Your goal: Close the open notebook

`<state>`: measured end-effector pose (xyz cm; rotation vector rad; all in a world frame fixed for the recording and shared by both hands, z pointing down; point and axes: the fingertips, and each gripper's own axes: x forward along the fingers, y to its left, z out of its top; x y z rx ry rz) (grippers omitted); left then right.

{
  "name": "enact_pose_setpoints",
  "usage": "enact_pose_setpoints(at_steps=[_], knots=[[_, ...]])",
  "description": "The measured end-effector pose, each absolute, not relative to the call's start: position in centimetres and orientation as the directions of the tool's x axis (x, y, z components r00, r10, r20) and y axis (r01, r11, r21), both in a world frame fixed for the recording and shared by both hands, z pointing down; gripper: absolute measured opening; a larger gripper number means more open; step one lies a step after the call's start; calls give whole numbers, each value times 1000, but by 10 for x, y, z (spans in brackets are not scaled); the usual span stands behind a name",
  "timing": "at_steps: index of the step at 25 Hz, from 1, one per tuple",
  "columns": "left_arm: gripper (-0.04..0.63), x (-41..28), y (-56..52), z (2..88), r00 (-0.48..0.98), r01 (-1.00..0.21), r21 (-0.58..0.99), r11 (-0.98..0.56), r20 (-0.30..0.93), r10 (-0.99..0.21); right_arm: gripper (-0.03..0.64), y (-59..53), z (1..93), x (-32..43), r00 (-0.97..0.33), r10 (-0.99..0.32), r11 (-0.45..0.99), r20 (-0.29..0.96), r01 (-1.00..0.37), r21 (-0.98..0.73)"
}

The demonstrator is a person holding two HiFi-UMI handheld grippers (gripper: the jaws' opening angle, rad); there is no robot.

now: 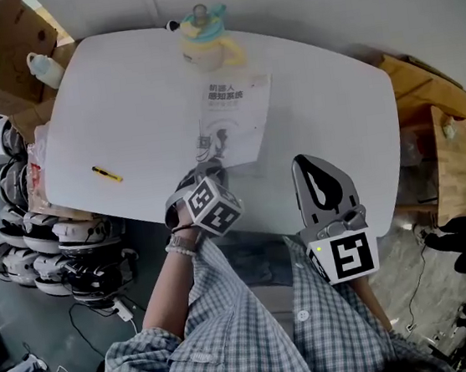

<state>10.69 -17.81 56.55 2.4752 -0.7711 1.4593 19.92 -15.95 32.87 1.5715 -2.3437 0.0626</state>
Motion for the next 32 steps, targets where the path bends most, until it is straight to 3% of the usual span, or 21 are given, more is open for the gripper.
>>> enact_pose_setpoints(at_steps=[5, 12, 17, 32], knots=[[32, 107, -173, 575, 355, -421, -138, -897, 884, -303, 20, -159, 328, 202, -325, -902, 373, 284, -918, 136], [32, 97, -172, 587, 387, -507, -78, -858, 869, -307, 20, -155, 330, 208, -292, -912, 341, 287, -929, 141], [31, 96, -165, 573, 499, -541, 54, -839, 824, -269, 20, -153, 327, 206, -276, -920, 324, 277, -935, 144], [8, 56, -210, 452, 668, -656, 109, -747, 545, -507, 20, -155, 315, 200, -240, -947, 278, 213, -945, 172]])
